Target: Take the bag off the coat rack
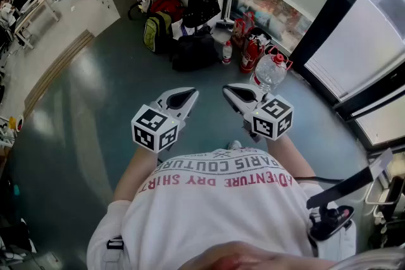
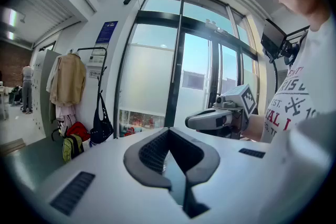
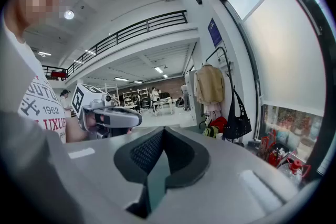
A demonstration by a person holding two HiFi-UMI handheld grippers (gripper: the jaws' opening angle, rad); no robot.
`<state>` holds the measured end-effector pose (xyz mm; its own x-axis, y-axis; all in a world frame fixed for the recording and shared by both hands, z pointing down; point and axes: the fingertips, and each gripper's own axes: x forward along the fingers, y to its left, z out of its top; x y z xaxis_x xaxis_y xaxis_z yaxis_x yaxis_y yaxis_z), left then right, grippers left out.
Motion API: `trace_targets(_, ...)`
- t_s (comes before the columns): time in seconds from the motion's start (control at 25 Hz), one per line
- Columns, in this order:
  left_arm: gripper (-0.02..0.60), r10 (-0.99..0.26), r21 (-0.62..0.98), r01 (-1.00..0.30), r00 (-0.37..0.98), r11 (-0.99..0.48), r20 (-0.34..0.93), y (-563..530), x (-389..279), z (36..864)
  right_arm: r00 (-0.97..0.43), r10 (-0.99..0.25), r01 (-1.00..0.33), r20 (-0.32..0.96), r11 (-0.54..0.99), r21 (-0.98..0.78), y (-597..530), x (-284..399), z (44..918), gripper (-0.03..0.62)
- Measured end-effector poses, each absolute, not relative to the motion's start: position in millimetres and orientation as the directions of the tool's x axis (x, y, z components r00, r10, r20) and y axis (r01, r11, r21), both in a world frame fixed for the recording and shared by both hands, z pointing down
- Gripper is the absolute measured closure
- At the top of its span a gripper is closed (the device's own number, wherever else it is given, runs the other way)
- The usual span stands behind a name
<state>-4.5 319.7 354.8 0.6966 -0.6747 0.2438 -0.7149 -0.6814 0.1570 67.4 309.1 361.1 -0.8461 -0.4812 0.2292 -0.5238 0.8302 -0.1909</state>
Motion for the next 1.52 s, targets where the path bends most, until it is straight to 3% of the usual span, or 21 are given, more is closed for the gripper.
trace_targets(1.16, 0.58, -0.693, 0.212, -0.723, 0.691, -0.657, 0.209, 312.2, -28.4, 351.2, -0.85, -0.466, -0.514, 0.246, 0.836, -0.193, 307.0, 44.1, 359.5, 0.592)
trace_targets(1.52, 0.58, -0.673, 0.242, -0.714, 0.7, -0.657, 0.237, 241.9, -11.7, 378.0, -0.84, -0.479, -0.533, 0.253, 0.815, -0.229, 230.7, 63.1, 382.2, 0.592)
